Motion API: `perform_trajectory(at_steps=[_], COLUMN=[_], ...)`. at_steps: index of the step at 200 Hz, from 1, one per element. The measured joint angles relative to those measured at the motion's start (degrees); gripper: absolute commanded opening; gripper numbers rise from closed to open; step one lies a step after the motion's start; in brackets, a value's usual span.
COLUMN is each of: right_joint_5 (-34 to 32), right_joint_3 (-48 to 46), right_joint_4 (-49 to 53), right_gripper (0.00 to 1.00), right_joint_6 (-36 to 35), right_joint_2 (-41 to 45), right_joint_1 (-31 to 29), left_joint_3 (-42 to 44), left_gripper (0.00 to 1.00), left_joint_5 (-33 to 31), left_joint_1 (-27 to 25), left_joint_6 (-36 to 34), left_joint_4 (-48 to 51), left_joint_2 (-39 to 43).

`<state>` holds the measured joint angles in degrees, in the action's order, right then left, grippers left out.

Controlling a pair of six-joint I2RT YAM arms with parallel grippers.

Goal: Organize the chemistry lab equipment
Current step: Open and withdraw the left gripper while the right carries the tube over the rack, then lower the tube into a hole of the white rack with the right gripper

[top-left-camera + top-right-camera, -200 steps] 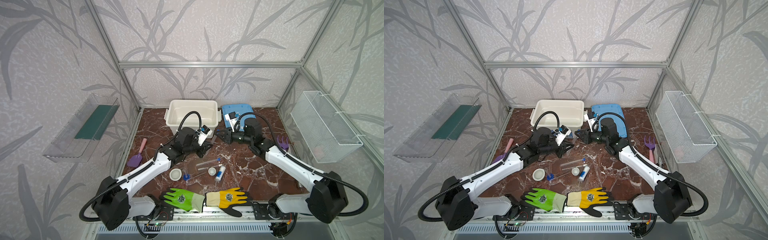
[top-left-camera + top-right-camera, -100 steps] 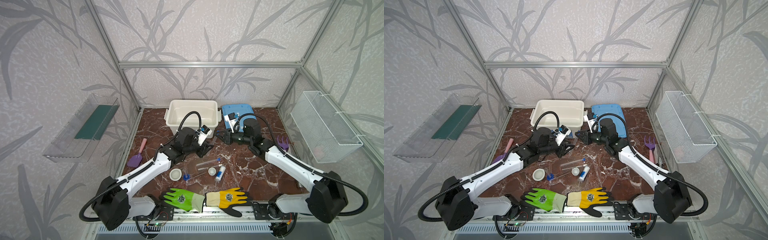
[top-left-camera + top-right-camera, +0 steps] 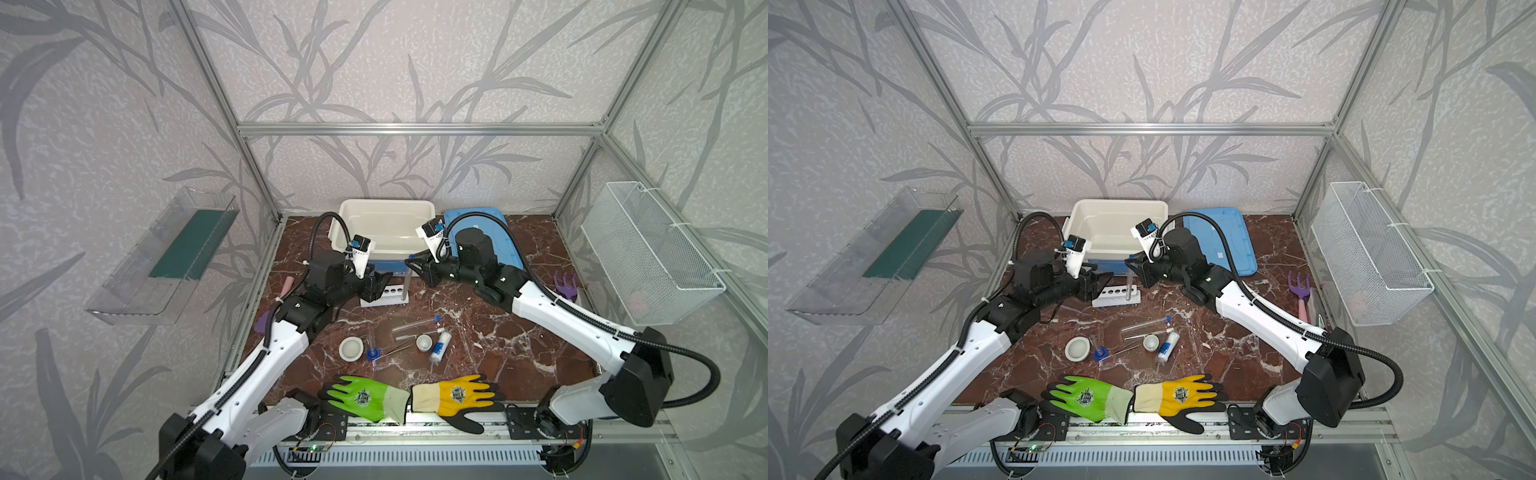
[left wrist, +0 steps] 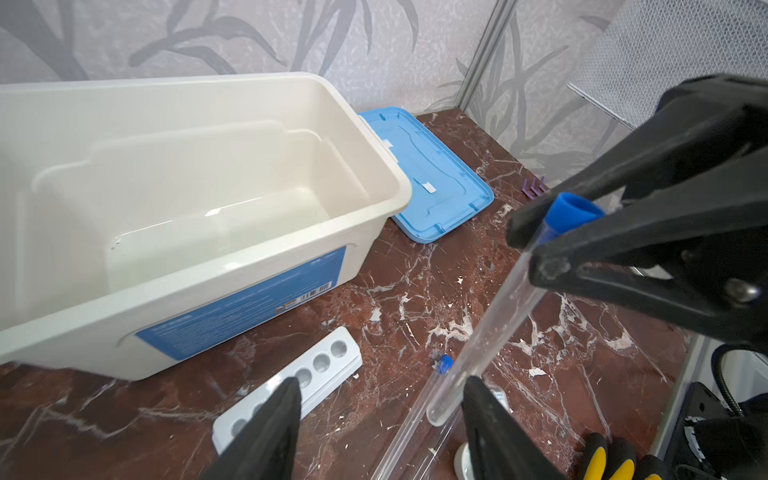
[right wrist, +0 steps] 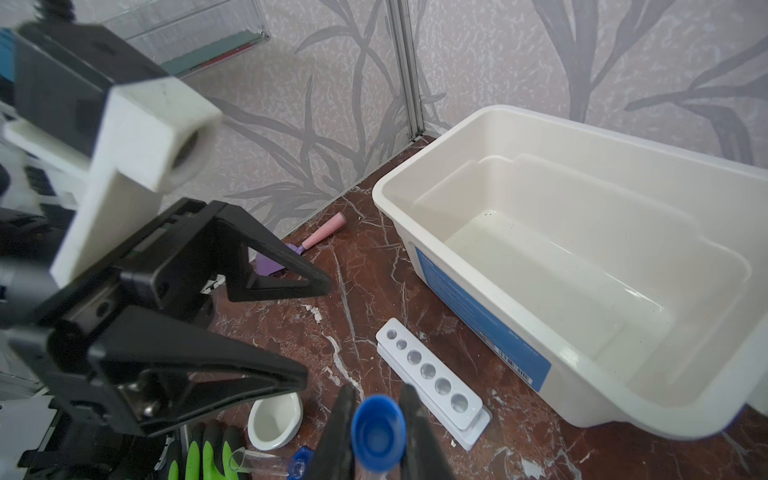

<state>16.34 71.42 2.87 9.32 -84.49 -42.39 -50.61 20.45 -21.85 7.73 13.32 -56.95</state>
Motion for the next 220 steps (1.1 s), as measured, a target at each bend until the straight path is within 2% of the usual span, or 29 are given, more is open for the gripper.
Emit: perform_trajectory(at_steps=[51, 85, 145, 220], right_joint_5=[-4.1, -5.5, -6.9, -8.0], right_joint_3=[4.6, 8.0, 15.1, 15.2], right_joint_4=[0.0, -1.6, -3.1, -6.1], right_gripper=[0.14, 0.14, 0.14, 0.14], right_joint_6=[-3.4, -4.2, -6.1, -7.8], right_joint_2=[-8.3, -13.5, -22.9, -25.5], right_joint_1=[-3.3, -4.6, -5.8, -6.3], left_joint_3=[1.1, 4.1, 6.1, 6.1], left_gripper=[0.64, 0.64, 0.64, 0.63], left_joint_5=[-5.3, -7.5, -4.1, -0.8], left_joint_1=[8.5, 10.9, 11.9, 12.7], left_joint_6=[0.7, 1.0, 0.9, 0.5], left_joint_4=[7.1, 10.1, 10.7, 10.7], left_joint_2=[10.9, 15.0, 15.4, 13.8])
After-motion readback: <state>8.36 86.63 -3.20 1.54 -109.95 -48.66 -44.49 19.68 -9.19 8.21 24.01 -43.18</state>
